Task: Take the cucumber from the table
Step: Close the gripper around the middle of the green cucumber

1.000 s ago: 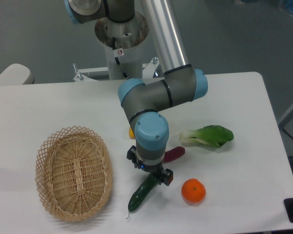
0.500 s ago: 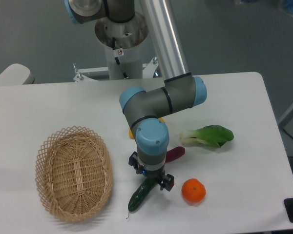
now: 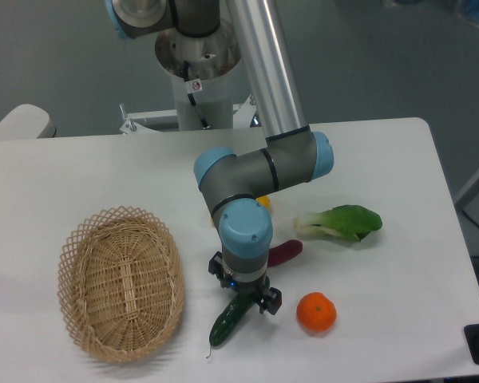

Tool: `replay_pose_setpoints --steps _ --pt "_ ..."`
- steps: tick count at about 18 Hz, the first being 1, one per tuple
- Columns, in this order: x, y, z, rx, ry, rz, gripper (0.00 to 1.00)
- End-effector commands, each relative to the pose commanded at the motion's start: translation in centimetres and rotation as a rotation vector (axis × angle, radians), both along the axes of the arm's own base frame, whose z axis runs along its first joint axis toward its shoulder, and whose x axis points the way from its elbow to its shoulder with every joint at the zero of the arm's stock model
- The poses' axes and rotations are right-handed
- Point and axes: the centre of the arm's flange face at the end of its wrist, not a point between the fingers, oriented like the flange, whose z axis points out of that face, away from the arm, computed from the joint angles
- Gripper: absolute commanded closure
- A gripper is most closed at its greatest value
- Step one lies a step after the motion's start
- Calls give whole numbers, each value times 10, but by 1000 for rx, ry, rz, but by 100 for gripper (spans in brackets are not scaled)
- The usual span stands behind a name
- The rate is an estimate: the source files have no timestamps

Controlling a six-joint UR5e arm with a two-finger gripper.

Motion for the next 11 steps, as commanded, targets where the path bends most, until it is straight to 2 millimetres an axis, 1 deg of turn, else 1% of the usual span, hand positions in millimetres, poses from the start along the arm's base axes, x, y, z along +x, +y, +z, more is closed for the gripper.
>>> replay_pose_setpoints --steps 1,2,3,4,5,6,7,8,9,11 --pt "0 0 0 0 0 2 0" --pt "0 1 0 5 5 -1 5" --pt "0 2 1 10 10 -3 20" --pt "-1 3 1 13 13 -6 39" --pt "-2 2 1 13 13 -8 50" --pt "-2 2 1 14 15 -12 59" --pt "-2 3 2 16 17 -12 66" --pt "-4 2 2 18 19 -14 71" --pt "-4 2 4 20 22 -21 74" --pt "-6 3 7 23 25 -35 75"
